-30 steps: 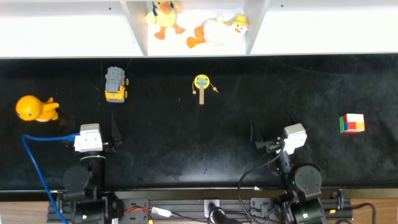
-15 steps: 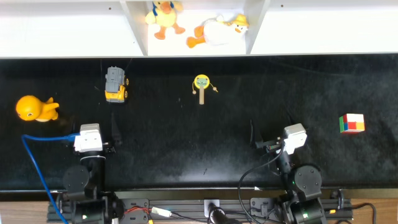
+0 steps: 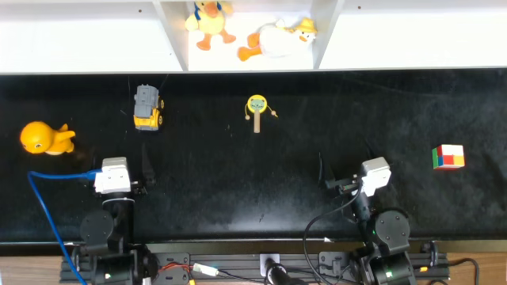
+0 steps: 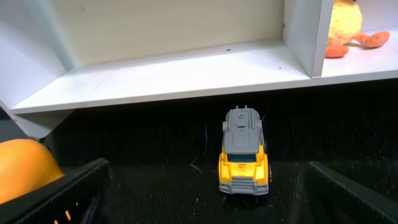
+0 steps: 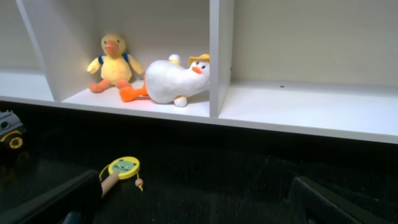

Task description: Store Toys

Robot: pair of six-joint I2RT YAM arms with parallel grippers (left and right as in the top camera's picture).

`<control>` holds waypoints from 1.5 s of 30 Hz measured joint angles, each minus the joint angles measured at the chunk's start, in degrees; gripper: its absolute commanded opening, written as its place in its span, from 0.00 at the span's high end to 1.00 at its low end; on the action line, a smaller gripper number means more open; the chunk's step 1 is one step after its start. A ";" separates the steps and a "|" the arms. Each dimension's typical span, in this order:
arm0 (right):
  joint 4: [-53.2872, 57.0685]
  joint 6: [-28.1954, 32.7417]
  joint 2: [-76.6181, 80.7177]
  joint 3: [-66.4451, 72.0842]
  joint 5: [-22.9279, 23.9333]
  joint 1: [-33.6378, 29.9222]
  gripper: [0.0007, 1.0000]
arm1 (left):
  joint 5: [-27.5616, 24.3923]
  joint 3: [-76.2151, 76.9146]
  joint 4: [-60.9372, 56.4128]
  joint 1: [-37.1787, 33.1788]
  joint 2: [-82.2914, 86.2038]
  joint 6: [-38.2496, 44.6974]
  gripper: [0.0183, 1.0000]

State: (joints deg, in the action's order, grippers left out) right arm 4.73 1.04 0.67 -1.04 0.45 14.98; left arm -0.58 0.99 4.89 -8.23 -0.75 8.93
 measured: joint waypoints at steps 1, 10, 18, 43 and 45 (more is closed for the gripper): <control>0.00 0.02 0.00 0.00 0.00 0.00 0.00 | 0.00 0.00 0.00 0.00 0.00 0.00 0.00; 0.02 0.02 0.00 0.00 0.00 0.00 0.00 | 0.00 0.00 0.02 0.00 0.00 0.00 0.00; 0.02 0.00 0.00 0.00 0.00 0.00 0.00 | 0.02 0.00 0.00 0.00 0.00 0.00 0.00; 0.00 0.00 0.00 0.00 -0.02 0.00 0.00 | 5.46 29.09 27.61 0.00 -14.62 -8.28 0.00; 0.02 0.00 0.00 0.00 0.00 0.00 0.00 | 6.38 36.04 31.28 -0.02 -20.83 -9.44 0.00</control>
State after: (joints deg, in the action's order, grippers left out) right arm 4.75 1.04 0.67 -1.04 0.45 14.98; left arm 5.80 37.04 36.16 -8.25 -21.58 -0.51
